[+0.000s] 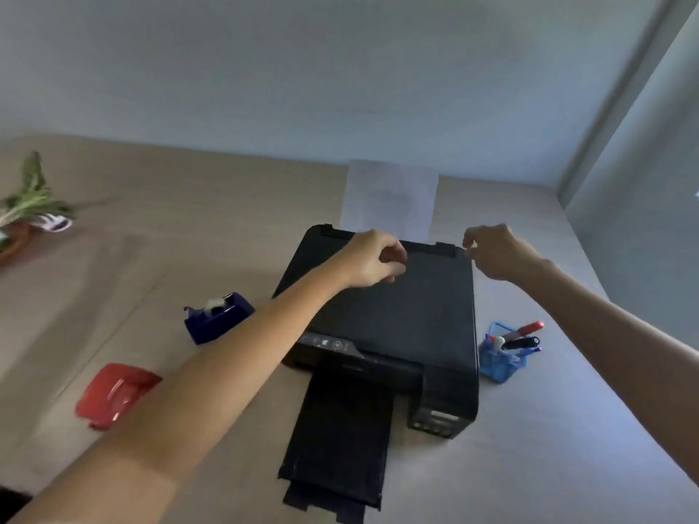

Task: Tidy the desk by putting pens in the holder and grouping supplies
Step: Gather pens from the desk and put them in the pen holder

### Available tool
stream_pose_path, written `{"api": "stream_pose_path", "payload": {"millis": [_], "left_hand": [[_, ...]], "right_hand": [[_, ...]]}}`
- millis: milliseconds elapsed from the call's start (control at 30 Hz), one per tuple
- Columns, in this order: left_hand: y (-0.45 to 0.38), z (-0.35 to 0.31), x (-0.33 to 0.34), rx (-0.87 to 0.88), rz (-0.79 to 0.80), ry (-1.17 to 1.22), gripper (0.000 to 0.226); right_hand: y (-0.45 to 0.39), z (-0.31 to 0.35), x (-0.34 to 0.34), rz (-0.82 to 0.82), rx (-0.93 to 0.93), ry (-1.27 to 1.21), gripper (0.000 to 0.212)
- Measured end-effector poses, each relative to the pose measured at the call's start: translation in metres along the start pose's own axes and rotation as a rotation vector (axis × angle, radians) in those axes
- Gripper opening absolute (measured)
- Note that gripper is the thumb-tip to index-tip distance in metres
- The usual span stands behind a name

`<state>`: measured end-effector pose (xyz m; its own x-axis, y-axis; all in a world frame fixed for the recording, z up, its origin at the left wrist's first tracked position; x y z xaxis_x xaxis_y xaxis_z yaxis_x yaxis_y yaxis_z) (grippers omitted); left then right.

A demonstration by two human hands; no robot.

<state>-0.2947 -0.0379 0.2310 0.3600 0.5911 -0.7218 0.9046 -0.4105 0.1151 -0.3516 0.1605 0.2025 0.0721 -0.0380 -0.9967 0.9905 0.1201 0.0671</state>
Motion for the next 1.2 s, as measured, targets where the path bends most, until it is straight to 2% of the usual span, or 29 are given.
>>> {"api": "stream_pose_path", "payload": {"millis": [100,167,267,333,400,500,600,733,767,833,933,1000,1067,1133,1200], "left_hand": [[0.058,0.096,-0.048,-0.178,-0.052,-0.028,0.017],[0.095,0.164,-0.065,-0.302,-0.052,-0.061,0.014],[0.154,0.266,-0.073,-0.479,-0.018,-0.084,0.011],[0.183,0.324,-0.062,-0.607,0.018,-0.115,0.01],[0.206,0.371,-0.044,-0.704,0.06,-0.158,0.021],[0.223,0.409,-0.018,-0.762,0.098,-0.171,0.031],[0.222,0.43,-0.004,-0.725,0.131,-0.267,0.029],[0.21,0.448,0.008,-0.637,0.157,-0.399,0.027],[0.209,0.449,0.008,-0.623,0.16,-0.429,0.027],[0.205,0.453,0.011,-0.607,0.159,-0.488,0.031],[0.206,0.463,0.013,-0.61,0.138,-0.576,0.041],[0.208,0.469,0.018,-0.617,0.154,-0.603,0.045],[0.209,0.467,0.021,-0.607,0.174,-0.61,0.049],[0.208,0.467,0.019,-0.627,0.132,-0.538,0.047],[0.206,0.464,0.018,-0.644,0.074,-0.448,0.039]], "right_hand": [[0.003,0.095,-0.016,-0.094,-0.06,-0.216,0.011],[0.008,0.161,-0.019,-0.121,-0.167,-0.293,0.012],[0.02,0.265,-0.004,-0.089,-0.305,-0.402,0.013],[0.029,0.322,0.019,-0.035,-0.379,-0.444,0.011],[0.037,0.373,0.056,0.065,-0.418,-0.426,0.012],[0.051,0.421,0.125,0.295,-0.366,-0.401,0.016],[0.072,0.443,0.199,0.53,-0.271,-0.386,0.021],[0.092,0.455,0.27,0.689,-0.142,-0.399,0.018],[0.095,0.459,0.277,0.68,-0.129,-0.394,0.011],[0.092,0.456,0.282,0.542,-0.083,-0.373,0.021],[0.095,0.458,0.293,0.562,-0.095,-0.428,0.017],[0.1,0.448,0.311,0.64,0.01,-0.546,0.028],[0.101,0.43,0.311,0.597,0.094,-0.551,0.038],[0.103,0.415,0.303,0.547,0.152,-0.52,0.041],[0.103,0.401,0.303,0.539,0.234,-0.504,0.032]]}}
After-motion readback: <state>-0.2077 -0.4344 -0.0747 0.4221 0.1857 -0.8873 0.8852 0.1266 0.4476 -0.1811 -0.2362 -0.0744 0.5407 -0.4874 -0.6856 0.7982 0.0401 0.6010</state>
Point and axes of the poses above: each hand's wrist, its own y-axis away from the middle knuckle, its own x-axis out of the palm, z = x × y, the point moved 9 cm from there along -y, towards the middle knuckle, and after that the axes turned 3 degrees about -x, right-handed, at the moved point
